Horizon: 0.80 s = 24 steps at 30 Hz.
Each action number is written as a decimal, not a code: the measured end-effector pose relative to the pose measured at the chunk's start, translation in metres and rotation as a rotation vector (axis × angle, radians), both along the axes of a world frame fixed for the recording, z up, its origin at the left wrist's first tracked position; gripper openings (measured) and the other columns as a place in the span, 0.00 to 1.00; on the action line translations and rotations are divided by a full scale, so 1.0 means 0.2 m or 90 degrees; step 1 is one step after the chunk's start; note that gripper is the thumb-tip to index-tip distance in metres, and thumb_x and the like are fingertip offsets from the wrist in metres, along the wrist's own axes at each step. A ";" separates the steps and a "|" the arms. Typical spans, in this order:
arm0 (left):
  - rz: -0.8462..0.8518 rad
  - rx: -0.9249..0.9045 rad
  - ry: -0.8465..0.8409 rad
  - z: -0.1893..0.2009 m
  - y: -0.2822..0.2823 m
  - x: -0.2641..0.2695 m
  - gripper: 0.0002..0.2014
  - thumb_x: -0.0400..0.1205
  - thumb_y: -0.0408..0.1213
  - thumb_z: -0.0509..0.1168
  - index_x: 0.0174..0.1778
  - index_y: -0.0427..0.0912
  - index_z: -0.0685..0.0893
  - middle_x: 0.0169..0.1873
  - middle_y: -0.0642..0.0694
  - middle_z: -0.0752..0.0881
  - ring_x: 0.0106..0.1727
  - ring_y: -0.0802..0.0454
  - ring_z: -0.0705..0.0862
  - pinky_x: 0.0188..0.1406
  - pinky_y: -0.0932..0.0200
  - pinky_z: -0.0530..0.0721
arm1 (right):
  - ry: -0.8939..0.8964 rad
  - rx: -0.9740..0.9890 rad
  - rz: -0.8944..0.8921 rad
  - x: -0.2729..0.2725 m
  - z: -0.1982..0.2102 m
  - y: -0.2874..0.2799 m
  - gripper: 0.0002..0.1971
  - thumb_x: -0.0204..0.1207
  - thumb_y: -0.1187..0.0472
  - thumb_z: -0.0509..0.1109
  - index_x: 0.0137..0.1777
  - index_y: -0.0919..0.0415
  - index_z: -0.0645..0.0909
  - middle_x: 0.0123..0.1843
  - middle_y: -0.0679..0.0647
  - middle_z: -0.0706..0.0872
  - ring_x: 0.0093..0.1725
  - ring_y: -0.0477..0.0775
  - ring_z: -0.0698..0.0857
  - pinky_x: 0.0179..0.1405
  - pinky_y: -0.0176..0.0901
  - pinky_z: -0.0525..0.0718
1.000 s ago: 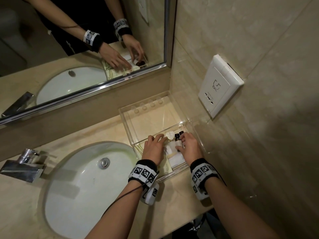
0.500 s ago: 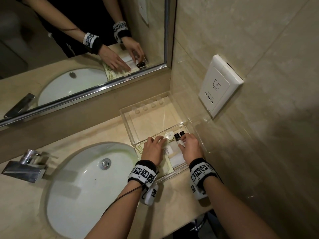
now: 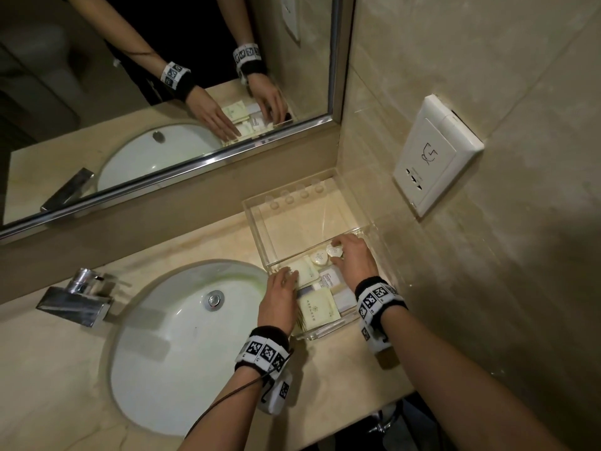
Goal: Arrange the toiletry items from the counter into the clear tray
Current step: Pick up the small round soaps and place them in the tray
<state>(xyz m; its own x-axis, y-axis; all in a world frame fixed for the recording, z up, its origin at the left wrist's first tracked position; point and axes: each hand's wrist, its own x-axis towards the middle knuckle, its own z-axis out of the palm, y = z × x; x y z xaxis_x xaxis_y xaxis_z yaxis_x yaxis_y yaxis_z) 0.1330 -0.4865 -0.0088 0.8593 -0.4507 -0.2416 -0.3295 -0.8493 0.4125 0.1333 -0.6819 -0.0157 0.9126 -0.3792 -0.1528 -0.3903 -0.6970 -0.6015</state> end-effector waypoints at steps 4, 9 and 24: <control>0.011 -0.019 0.011 -0.02 0.01 -0.01 0.26 0.84 0.29 0.59 0.79 0.51 0.69 0.80 0.44 0.65 0.82 0.47 0.60 0.72 0.51 0.74 | -0.026 0.001 0.004 -0.01 -0.01 -0.01 0.12 0.69 0.72 0.77 0.49 0.58 0.83 0.54 0.51 0.85 0.50 0.53 0.82 0.48 0.49 0.84; 0.012 -0.053 -0.039 -0.03 0.01 0.03 0.22 0.81 0.32 0.66 0.70 0.52 0.79 0.73 0.47 0.74 0.76 0.49 0.69 0.65 0.53 0.79 | -0.026 0.016 0.004 -0.01 -0.02 -0.02 0.12 0.70 0.72 0.76 0.46 0.57 0.82 0.52 0.50 0.85 0.50 0.52 0.82 0.50 0.50 0.84; 0.122 -0.225 -0.028 -0.02 0.09 0.11 0.09 0.74 0.35 0.74 0.49 0.46 0.83 0.48 0.50 0.81 0.53 0.53 0.76 0.52 0.61 0.75 | -0.074 0.095 -0.126 -0.18 0.06 -0.06 0.05 0.75 0.66 0.74 0.49 0.59 0.83 0.48 0.51 0.84 0.42 0.48 0.85 0.40 0.43 0.89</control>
<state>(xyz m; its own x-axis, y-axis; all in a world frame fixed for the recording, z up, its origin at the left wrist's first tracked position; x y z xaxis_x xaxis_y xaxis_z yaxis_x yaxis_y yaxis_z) 0.1544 -0.4695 -0.0124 0.9419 -0.3304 -0.0611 -0.2032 -0.7050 0.6795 0.0968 -0.6933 -0.0036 0.8373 -0.5336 -0.1195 -0.4329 -0.5134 -0.7409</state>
